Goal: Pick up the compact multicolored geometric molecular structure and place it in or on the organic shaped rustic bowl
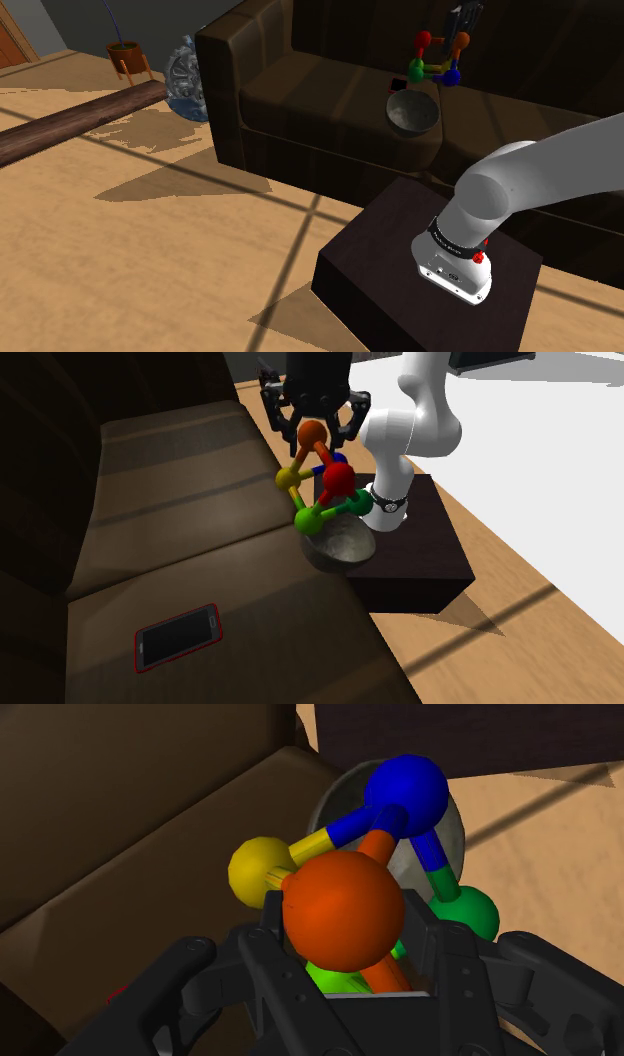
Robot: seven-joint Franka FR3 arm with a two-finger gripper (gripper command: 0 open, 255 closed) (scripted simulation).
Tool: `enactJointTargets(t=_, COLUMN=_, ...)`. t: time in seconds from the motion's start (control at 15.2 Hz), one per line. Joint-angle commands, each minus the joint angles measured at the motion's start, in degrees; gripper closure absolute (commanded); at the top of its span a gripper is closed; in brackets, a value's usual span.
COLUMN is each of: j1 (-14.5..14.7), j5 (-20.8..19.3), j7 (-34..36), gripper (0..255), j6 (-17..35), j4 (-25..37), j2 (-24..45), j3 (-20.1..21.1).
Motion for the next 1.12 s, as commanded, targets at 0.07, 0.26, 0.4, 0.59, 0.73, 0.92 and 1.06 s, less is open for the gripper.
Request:
enactJointTargets(t=0.07, j1=-0.18, j5=-0.33, j7=0.25, gripper=255, j6=2.2, j4=-2.8, j2=-0.68, j3=-0.3)
enactJointTargets(t=0.26, j1=-0.32, j5=-0.63, j7=0.54, gripper=255, j6=4.35, j4=-5.46, j2=-1.19, j3=-0.59)
enactJointTargets(t=0.4, j1=-0.42, j5=-0.84, j7=0.73, gripper=255, j6=5.8, j4=-7.18, j2=-1.46, j3=-0.8)
enactJointTargets(t=0.59, j1=-0.56, j5=-1.17, j7=1.0, gripper=255, j6=7.98, j4=-9.68, j2=-1.78, j3=-1.14)
enactJointTargets(t=0.73, j1=-0.66, j5=-1.39, j7=1.18, gripper=255, j6=9.45, j4=-11.3, j2=-1.93, j3=-1.38)
enactJointTargets(t=0.92, j1=-0.68, j5=-1.5, j7=1.26, gripper=255, j6=10.08, j4=-11.99, j2=-1.99, j3=-1.5)
enactJointTargets(t=1.06, j1=-0.66, j5=-1.51, j7=1.27, gripper=255, j6=10.08, j4=-11.98, j2=-1.99, j3=-1.51)
